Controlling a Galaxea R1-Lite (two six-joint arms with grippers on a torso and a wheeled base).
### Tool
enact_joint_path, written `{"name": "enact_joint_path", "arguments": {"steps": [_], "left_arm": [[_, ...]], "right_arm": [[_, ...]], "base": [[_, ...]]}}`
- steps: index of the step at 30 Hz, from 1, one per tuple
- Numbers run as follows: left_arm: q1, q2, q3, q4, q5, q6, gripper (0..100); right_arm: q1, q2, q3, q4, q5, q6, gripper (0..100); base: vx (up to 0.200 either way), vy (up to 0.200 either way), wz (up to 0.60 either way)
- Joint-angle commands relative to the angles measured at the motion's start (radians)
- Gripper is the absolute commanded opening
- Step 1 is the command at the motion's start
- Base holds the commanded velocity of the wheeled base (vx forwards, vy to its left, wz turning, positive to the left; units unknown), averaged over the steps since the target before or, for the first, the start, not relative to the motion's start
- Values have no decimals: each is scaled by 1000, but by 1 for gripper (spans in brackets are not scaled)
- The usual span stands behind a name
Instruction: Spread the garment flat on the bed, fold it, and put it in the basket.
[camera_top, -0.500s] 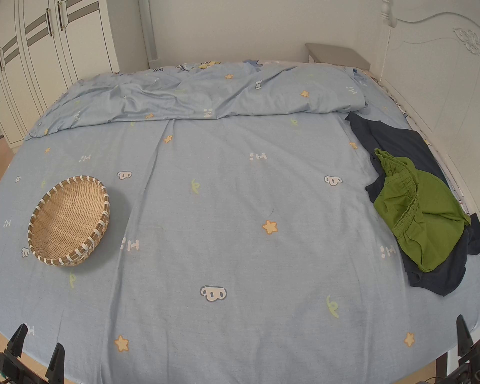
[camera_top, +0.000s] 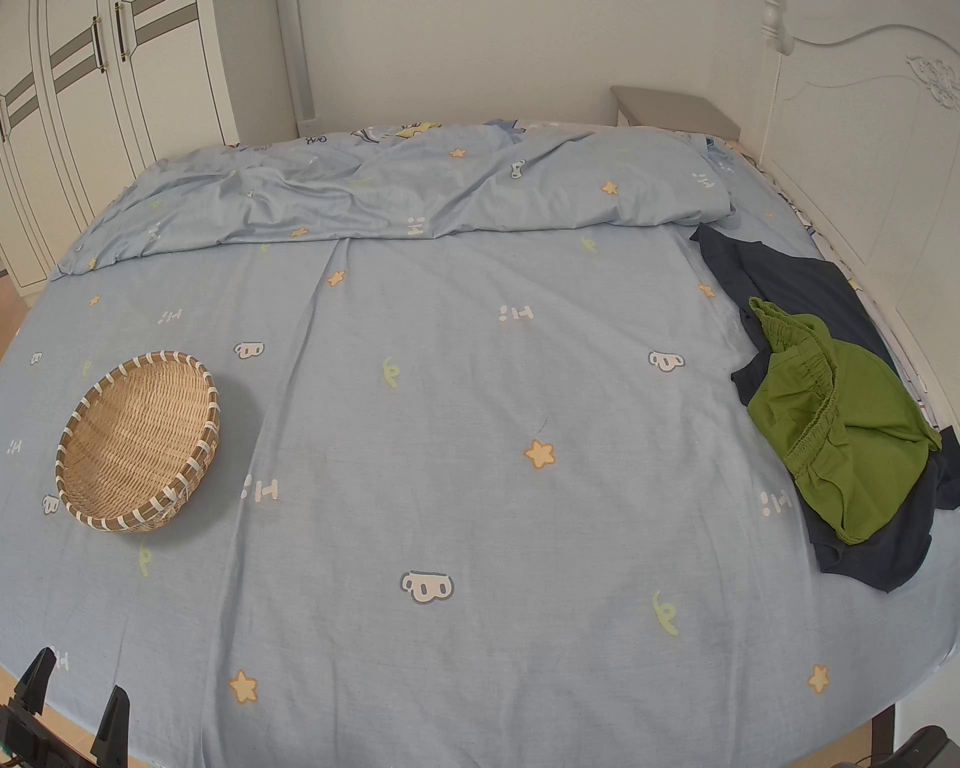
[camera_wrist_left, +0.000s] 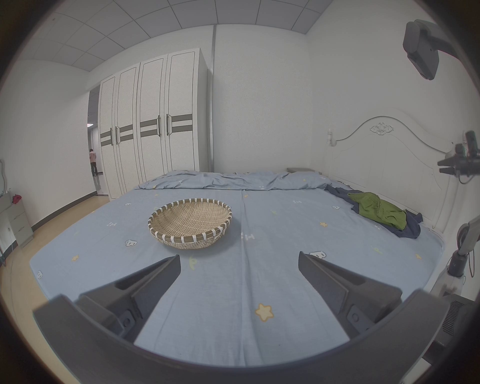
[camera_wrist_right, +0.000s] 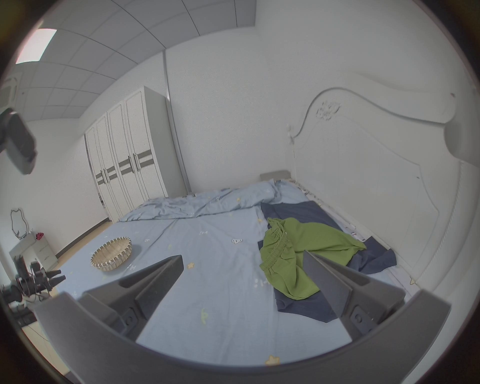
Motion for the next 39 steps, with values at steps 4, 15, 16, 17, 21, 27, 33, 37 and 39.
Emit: {"name": "enact_joint_path", "arguments": {"steps": [4,15,16,17,21,27,33,37,39], "left_arm": [[1,-5,16,0,0,0,100],[1,-5,16,0,0,0,100],[1,-5,16,0,0,0,100],[1,-4,16,1,0,0,100],[1,-4,16,0,0,0,100],[1,-4,16,0,0,0,100],[1,-4,16,1,0,0,100],[1,-4,16,0,1,0,100],[1,-4,16,0,0,0,100]], "right_arm": [[-43,897,-409,-7,-26,28,100],[-110,1384,-854,123,-247,-55,100],[-113,1416,-898,164,-257,-53,100],[-115,1433,-921,183,-260,-52,100],[-118,1486,-976,195,-273,-44,100],[-130,1532,-1004,195,-298,-44,100],[-156,1589,-1016,177,-301,-42,100],[-161,1608,-1018,135,-289,-42,100],[-163,1608,-1018,131,-289,-42,100]], "base": [[0,0,0],[0,0,0],[0,0,0],[0,0,0],[0,0,0],[0,0,0],[0,0,0],[0,0,0],[0,0,0]]}}
